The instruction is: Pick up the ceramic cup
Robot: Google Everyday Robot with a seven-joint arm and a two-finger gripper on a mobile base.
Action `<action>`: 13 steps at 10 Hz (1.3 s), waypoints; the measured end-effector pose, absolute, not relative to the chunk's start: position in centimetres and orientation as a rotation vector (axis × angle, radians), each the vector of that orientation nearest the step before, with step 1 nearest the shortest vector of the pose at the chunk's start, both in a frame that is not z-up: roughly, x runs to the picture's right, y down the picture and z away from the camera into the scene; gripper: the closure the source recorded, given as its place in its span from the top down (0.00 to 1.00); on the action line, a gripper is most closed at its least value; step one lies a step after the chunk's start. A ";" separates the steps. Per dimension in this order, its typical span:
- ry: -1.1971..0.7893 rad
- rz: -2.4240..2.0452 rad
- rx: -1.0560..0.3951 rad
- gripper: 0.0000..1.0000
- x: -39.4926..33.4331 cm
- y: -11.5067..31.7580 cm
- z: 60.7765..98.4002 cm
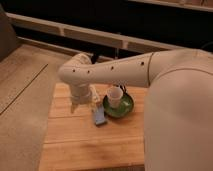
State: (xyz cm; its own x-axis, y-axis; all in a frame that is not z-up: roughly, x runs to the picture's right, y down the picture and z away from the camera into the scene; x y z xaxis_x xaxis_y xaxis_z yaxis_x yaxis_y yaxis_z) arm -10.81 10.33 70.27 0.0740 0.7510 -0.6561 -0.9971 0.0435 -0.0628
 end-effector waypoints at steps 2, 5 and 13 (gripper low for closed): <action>0.522 1.433 -0.591 0.65 -10.9 10.3 70.3; 0.551 1.433 -0.477 0.65 -7.5 8.2 72.5; 0.221 1.283 -0.436 0.65 -4.4 -2.1 78.8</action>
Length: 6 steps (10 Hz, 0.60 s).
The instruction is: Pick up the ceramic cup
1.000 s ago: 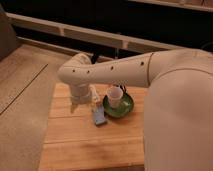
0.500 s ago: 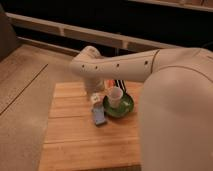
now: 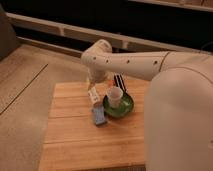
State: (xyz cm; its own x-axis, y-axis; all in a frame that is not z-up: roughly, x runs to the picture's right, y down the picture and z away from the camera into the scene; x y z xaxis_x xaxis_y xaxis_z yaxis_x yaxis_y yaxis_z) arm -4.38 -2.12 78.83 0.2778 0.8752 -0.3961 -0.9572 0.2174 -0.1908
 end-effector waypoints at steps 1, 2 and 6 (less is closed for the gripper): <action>0.181 1.270 -0.450 0.65 -5.0 -2.7 79.1; 0.176 1.267 -0.452 0.65 -5.2 -2.7 79.1; 0.277 1.298 -0.438 0.65 -2.8 -1.1 78.9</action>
